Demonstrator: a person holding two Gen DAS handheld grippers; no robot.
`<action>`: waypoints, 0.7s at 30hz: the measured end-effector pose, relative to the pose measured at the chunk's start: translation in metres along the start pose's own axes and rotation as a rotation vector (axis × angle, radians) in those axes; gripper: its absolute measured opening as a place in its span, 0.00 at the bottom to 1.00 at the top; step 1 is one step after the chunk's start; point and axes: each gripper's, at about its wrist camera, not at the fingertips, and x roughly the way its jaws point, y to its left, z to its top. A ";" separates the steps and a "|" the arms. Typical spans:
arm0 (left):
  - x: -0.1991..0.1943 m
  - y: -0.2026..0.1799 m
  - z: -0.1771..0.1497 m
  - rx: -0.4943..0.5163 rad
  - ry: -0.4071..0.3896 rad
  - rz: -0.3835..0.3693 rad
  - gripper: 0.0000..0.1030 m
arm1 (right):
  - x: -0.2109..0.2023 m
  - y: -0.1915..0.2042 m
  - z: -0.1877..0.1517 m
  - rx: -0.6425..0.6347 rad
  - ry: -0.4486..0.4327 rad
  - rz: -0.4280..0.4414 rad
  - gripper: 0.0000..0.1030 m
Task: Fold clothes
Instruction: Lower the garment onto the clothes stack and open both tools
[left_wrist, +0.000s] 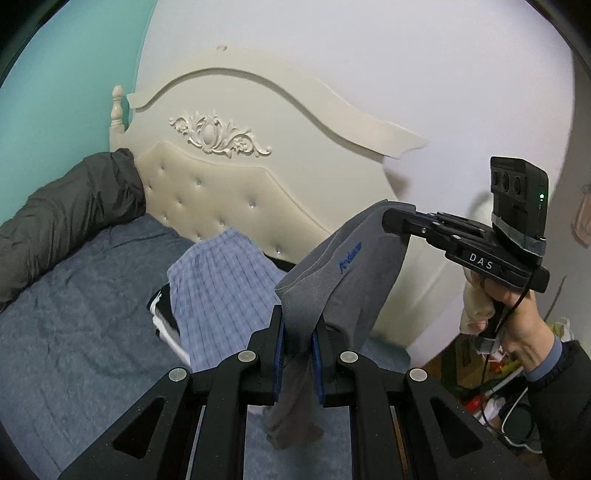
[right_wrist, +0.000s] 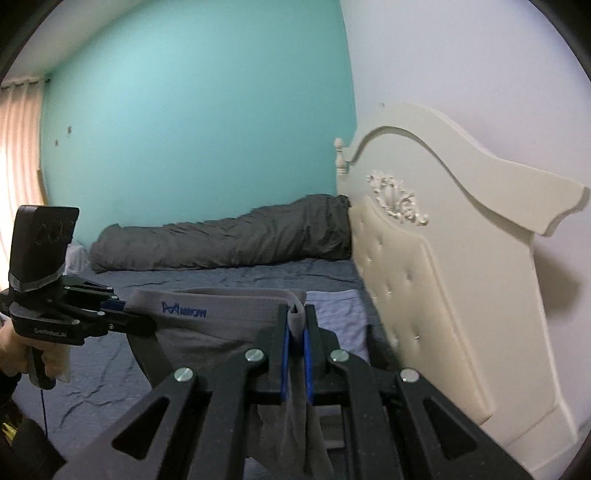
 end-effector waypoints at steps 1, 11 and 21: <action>0.010 0.008 0.005 -0.019 0.004 0.001 0.13 | 0.011 -0.007 0.004 0.001 0.015 -0.008 0.06; 0.103 0.093 0.033 -0.122 0.071 0.074 0.13 | 0.145 -0.047 0.023 -0.009 0.175 -0.096 0.06; 0.157 0.149 0.031 -0.197 0.134 0.088 0.14 | 0.222 -0.062 0.012 -0.035 0.267 -0.122 0.06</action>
